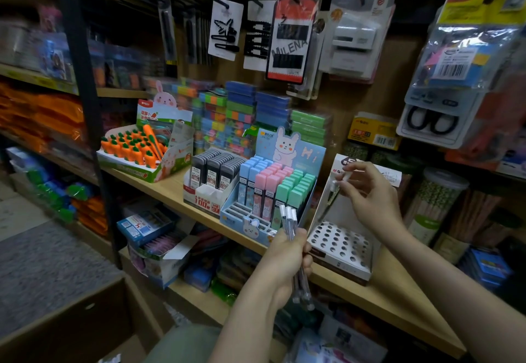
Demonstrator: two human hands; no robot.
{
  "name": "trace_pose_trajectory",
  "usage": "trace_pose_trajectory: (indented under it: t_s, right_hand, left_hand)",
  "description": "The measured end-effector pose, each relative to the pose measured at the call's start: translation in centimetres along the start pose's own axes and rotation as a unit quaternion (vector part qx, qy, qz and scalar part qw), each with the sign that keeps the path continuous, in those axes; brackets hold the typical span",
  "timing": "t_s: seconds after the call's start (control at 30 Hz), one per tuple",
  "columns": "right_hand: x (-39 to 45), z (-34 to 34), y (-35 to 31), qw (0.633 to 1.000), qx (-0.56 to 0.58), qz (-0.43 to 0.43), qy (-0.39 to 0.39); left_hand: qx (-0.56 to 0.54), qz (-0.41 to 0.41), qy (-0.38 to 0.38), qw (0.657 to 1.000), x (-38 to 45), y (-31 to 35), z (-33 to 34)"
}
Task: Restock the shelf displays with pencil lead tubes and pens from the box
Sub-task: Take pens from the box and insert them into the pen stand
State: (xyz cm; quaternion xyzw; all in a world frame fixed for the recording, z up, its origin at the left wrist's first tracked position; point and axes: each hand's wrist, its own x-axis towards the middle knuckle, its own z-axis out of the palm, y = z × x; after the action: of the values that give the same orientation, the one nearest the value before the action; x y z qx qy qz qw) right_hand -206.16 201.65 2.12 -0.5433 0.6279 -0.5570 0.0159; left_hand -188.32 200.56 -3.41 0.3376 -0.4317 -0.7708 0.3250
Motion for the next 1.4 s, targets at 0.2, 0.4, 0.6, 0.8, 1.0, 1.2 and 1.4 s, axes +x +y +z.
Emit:
trace_pose_trajectory:
  t_s: [0.2, 0.4, 0.6, 0.8, 1.0, 1.2, 1.4]
  right_hand:
    - [0.0, 0.0, 0.3, 0.998, -0.039, -0.030, -0.024]
    - [0.5, 0.8, 0.2, 0.991, -0.107, -0.079, -0.007]
    - [0.1, 1.2, 0.4, 0.985, -0.161, -0.064, 0.001]
    - [-1.6, 0.8, 0.0, 0.987, -0.149, -0.054, -0.007]
    - [-3.5, 0.2, -2.8, 0.978, 0.076, 0.066, -0.183]
    - [-3.6, -0.1, -3.8, 0.963, 0.154, 0.098, -0.198]
    - [-1.7, -1.7, -3.9, 0.985, 0.164, 0.053, -0.005]
  left_hand:
    - [0.022, 0.042, -0.020, 0.999, -0.1, -0.1, -0.1]
    - [-0.016, 0.032, 0.001, 0.999, 0.3, -0.2, 0.3]
    - [-0.011, 0.065, -0.005, 0.998, 0.3, 0.0, -0.1]
    - [-0.035, 0.067, -0.056, 0.996, -0.6, 0.5, 0.1]
    - [-0.053, 0.061, -0.168, 0.983, -1.4, 0.9, 0.4]
    - [-0.077, 0.048, -0.141, 0.986, -1.8, 0.9, 0.3]
    - [-0.059, 0.088, 0.074, 0.992, -0.5, 0.4, -0.8]
